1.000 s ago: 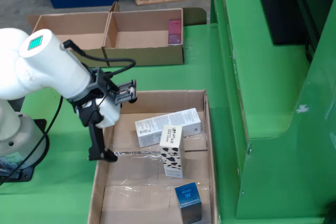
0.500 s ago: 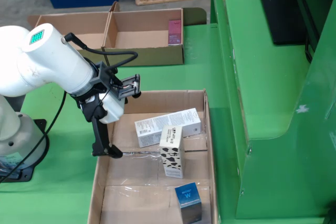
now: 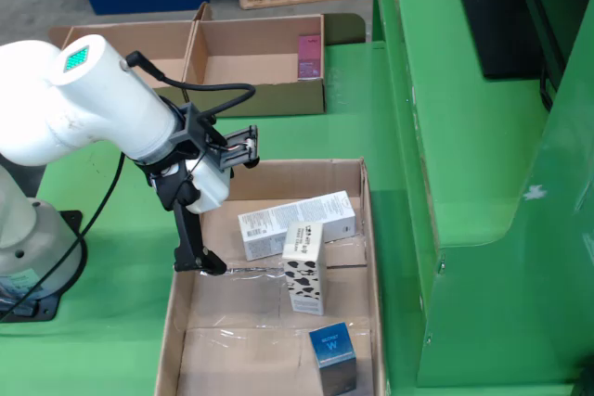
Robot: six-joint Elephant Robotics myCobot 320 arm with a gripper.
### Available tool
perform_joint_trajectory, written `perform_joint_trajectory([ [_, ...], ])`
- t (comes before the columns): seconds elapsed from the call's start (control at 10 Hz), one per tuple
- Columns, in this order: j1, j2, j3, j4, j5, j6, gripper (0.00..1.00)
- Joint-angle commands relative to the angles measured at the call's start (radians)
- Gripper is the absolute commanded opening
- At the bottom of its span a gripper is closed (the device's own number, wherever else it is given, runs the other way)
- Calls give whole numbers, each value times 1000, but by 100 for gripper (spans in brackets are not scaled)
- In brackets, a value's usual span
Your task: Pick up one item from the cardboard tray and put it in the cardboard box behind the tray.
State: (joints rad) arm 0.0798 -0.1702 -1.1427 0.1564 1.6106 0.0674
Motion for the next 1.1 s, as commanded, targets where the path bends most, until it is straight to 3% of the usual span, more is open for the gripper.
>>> perform_joint_trajectory([
  [0.0, -8, -36, 116, -16, 2, -7, 100],
  [1.0, -17, -185, 332, -44, 3, -22, 100],
])
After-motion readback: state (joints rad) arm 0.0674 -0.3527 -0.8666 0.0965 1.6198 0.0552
